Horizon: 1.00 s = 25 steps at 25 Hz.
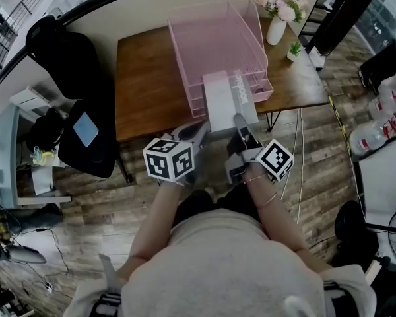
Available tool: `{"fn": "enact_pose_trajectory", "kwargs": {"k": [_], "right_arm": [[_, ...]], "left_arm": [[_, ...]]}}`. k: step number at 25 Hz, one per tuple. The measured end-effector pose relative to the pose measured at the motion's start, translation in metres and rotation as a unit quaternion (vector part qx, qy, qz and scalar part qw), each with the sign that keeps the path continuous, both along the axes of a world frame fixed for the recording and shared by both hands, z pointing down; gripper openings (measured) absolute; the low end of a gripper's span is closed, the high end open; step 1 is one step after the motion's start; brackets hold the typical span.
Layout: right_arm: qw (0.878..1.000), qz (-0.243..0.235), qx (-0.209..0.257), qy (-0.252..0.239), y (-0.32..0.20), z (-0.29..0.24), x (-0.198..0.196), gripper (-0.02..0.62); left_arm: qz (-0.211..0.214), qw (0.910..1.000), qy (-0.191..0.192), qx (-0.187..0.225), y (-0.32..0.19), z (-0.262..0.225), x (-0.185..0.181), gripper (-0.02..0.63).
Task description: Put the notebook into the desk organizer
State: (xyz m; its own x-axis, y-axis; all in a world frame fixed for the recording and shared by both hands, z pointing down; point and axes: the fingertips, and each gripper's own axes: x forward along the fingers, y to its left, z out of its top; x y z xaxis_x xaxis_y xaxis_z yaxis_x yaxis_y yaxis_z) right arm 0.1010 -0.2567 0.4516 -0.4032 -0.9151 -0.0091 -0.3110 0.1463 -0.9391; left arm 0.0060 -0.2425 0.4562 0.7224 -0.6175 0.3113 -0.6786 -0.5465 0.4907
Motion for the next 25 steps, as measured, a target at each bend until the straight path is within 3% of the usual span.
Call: {"fn": "enact_pose_trajectory", "kwargs": {"k": [7, 13, 22, 25], "right_arm": [[1.0, -0.025, -0.008, 0.001, -0.024, 0.005, -0.002, 0.005], [0.999, -0.053, -0.014, 0.004, -0.042, 0.011, -0.007, 0.008], [0.998, -0.056, -0.021, -0.005, -0.071, 0.015, -0.009, 0.009], [0.997, -0.057, -0.039, 0.016, -0.08, 0.024, -0.006, 0.027]], "left_arm": [[-0.013, 0.9999, 0.006, -0.007, -0.007, 0.006, 0.011, 0.012], [-0.049, 0.9987, 0.013, -0.01, -0.03, 0.008, 0.009, 0.012], [-0.08, 0.9965, 0.017, -0.015, -0.057, 0.01, 0.006, 0.012], [-0.09, 0.9956, 0.021, -0.017, -0.066, 0.011, 0.004, 0.012]]}}
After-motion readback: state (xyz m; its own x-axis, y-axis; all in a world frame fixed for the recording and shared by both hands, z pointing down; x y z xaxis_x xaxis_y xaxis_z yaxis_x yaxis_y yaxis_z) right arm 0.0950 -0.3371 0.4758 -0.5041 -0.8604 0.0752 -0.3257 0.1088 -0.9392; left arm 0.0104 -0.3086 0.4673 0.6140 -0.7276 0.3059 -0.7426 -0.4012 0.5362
